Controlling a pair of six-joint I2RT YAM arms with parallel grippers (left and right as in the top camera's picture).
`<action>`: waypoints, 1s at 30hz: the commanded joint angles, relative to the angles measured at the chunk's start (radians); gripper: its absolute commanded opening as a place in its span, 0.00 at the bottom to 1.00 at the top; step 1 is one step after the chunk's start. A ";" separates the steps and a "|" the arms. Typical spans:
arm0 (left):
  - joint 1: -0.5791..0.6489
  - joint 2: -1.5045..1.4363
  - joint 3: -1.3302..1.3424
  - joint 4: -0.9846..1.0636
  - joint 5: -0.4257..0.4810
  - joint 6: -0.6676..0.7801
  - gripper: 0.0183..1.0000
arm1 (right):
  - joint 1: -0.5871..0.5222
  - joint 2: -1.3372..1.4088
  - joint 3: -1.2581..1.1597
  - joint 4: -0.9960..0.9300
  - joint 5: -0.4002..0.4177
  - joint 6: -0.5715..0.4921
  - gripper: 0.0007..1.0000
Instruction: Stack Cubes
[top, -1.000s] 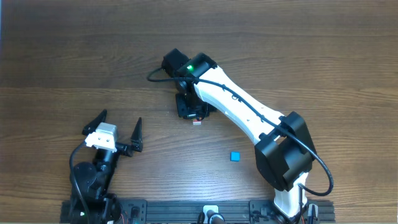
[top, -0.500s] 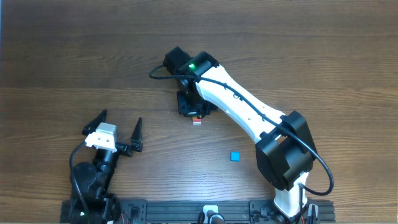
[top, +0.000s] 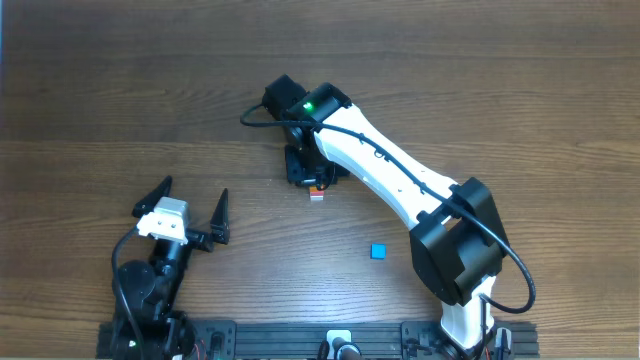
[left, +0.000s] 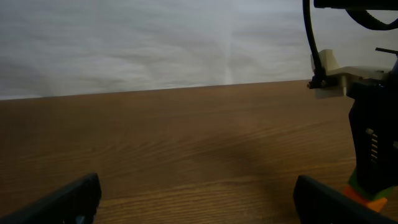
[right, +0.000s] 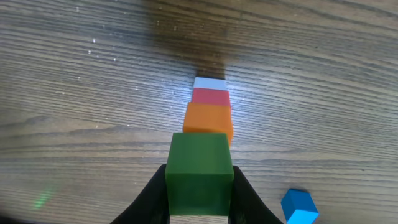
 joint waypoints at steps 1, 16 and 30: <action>-0.005 -0.005 -0.005 -0.001 -0.005 0.018 1.00 | -0.005 0.015 0.029 -0.002 0.027 0.006 0.09; -0.005 -0.005 -0.005 -0.001 -0.005 0.018 1.00 | -0.002 0.036 0.028 0.000 0.034 0.006 0.10; -0.005 -0.005 -0.005 -0.001 -0.005 0.018 1.00 | -0.002 0.036 0.028 -0.002 0.027 0.006 0.78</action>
